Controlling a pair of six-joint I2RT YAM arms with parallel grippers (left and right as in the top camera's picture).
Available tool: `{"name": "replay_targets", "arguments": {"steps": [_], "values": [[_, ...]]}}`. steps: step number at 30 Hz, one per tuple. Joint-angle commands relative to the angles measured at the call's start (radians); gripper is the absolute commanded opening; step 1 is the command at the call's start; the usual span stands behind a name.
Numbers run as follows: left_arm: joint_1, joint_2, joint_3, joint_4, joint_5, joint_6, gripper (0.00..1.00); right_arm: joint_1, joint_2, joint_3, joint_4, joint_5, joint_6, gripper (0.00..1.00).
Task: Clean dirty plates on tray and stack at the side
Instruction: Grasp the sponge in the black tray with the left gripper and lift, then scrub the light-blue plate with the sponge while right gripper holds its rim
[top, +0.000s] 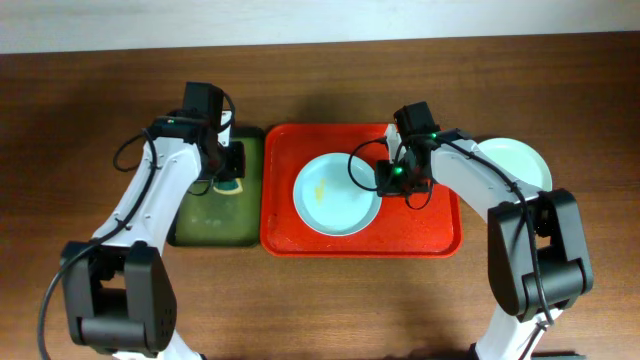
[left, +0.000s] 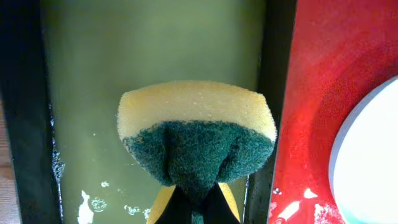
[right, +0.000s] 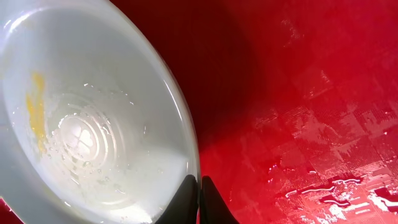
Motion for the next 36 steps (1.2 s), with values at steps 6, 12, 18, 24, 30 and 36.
{"name": "replay_targets", "arguments": {"steps": [6,12,18,24,30,36], "values": [[0.002,0.018,0.108,-0.084,-0.061,0.011,0.0,0.055,0.008,-0.008,0.006,0.017,0.076,0.29],[-0.114,0.025,0.203,-0.163,0.061,-0.058,0.0,0.054,0.008,-0.008,0.008,0.016,0.184,0.04],[-0.313,0.145,0.203,-0.062,0.06,-0.135,0.0,0.061,0.008,-0.008,0.011,-0.005,0.195,0.04],[-0.323,0.24,0.203,-0.035,0.064,-0.135,0.0,0.079,0.008,-0.008,0.011,-0.005,0.084,0.04],[-0.323,0.241,0.203,-0.024,0.064,-0.135,0.0,0.119,0.008,-0.01,0.011,0.067,0.063,0.12],[-0.323,0.241,0.199,-0.018,0.053,-0.158,0.0,0.119,0.008,-0.01,0.011,0.067,0.063,0.04]]}}
